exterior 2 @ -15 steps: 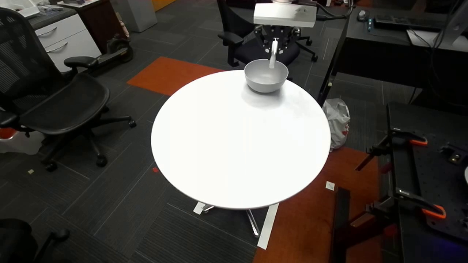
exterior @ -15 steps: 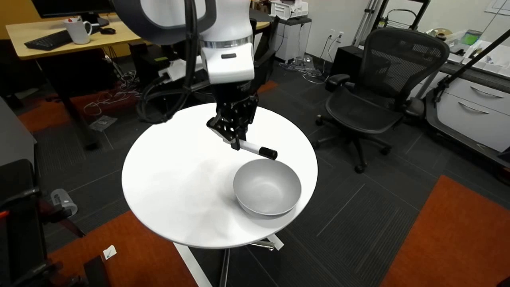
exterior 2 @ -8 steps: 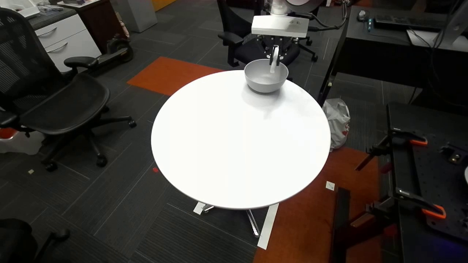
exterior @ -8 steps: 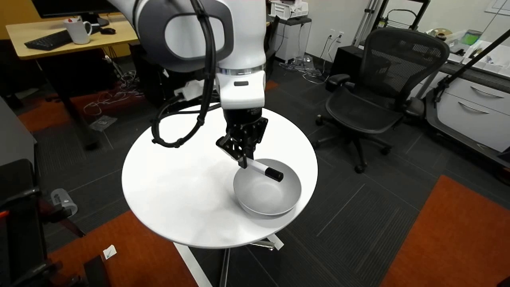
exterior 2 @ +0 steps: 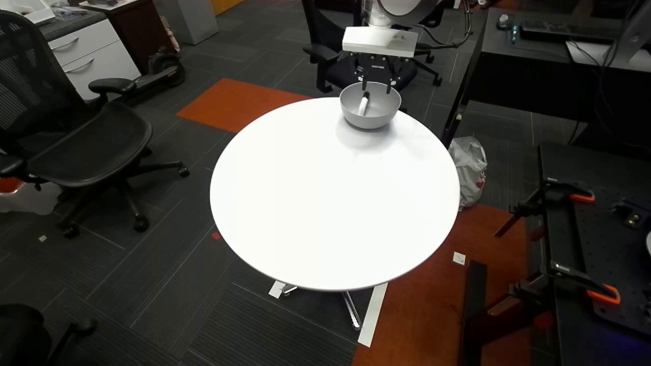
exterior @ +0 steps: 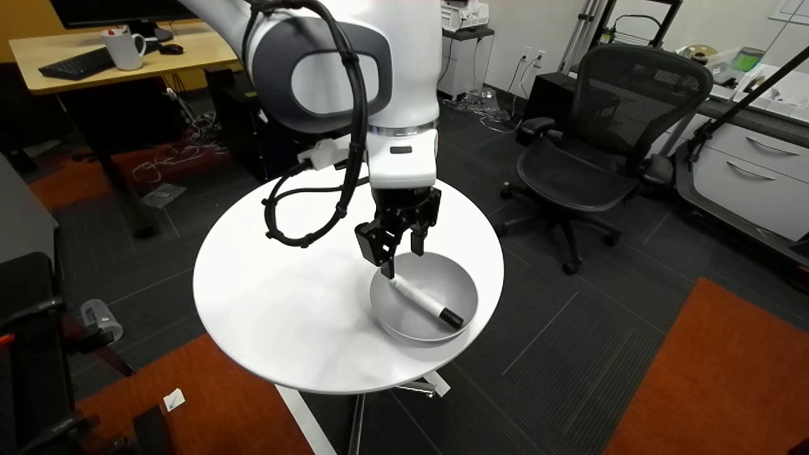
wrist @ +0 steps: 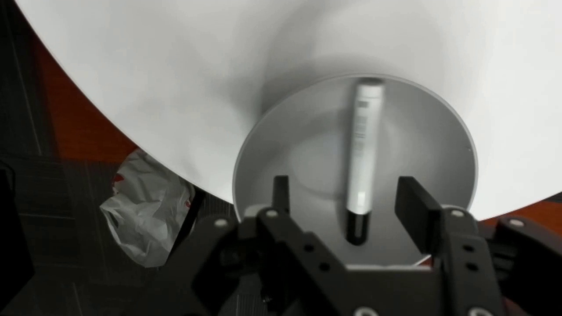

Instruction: Put the marker in the bowl

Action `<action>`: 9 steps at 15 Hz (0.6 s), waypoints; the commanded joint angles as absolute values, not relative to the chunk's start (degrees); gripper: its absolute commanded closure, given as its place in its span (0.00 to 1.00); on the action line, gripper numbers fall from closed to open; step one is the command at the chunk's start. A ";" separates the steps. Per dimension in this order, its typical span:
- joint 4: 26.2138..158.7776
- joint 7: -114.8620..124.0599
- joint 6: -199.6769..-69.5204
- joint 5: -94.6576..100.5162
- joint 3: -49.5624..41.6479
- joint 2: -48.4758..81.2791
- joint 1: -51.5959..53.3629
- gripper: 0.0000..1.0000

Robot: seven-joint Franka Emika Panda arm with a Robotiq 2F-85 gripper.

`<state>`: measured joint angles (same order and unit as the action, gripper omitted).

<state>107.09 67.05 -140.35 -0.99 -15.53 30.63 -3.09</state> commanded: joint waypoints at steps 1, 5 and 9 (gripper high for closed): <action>105.03 68.76 -139.29 -1.62 -15.46 31.30 -3.23 0.03; 104.46 69.27 -139.44 -1.71 -15.34 31.42 -3.24 0.00; 105.45 67.88 -140.24 -0.96 -15.34 31.12 -3.31 0.00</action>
